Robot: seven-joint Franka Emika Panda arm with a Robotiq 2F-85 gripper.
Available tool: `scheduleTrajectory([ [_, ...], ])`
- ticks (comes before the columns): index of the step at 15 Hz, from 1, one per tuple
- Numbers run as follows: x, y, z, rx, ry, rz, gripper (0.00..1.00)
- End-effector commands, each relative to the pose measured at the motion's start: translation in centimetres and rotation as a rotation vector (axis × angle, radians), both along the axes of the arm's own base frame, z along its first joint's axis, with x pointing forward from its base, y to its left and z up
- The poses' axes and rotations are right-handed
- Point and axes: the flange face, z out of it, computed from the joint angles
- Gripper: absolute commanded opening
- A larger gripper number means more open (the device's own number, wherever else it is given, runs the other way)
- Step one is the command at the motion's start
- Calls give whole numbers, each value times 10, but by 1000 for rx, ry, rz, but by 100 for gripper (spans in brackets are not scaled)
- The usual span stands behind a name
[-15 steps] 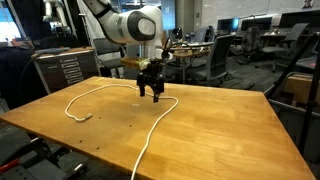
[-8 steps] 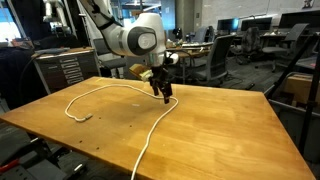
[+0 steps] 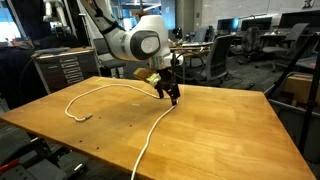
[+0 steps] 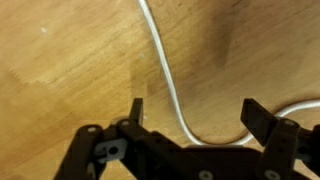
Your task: Tie a knot
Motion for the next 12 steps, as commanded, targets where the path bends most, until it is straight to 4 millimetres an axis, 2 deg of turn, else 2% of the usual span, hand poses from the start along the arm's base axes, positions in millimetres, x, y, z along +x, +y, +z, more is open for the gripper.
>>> scheduleTrajectory([
  [1, -17, -17, 13, -54, 121, 150, 100],
  [5, -46, -46, 41, -154, 283, 283, 100],
  [7, -45, -53, 56, -109, 274, 403, 100],
  [8, -37, -51, 32, -132, 271, 309, 100],
  [10, -39, -56, 47, -122, 270, 364, 100],
  [12, -38, -46, 34, -113, 281, 487, 100],
])
